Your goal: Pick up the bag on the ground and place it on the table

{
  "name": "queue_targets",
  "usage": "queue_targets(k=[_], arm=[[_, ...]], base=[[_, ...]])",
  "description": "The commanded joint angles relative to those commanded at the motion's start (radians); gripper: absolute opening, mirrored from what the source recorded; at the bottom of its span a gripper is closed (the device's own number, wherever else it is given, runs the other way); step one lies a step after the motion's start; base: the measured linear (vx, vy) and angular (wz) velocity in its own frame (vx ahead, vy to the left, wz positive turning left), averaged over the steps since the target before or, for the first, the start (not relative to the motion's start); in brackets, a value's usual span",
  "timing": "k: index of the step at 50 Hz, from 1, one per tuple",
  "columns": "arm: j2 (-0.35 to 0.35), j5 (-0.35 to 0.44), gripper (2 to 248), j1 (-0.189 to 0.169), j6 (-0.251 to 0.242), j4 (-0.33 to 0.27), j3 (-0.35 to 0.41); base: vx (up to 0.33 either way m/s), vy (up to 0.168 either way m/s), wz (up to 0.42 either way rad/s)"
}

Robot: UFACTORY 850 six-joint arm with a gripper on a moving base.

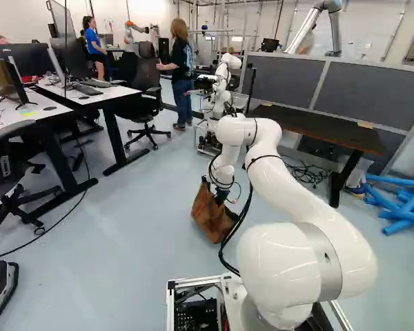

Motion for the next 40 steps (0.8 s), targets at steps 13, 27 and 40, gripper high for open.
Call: queue_targets(k=[13, 27, 40], arm=[[0.069, 0.0, 27, -0.003, 0.0, 0.011, 0.099], [0.141, 0.0, 27, -0.007, 0.0, 0.033, 0.201], [0.208, 0.01, 27, -0.01, 0.0, 0.041, 0.292]], base=[[0.0, 0.0, 0.0], [0.0, 0.0, 0.0], [0.0, 0.0, 0.0]])
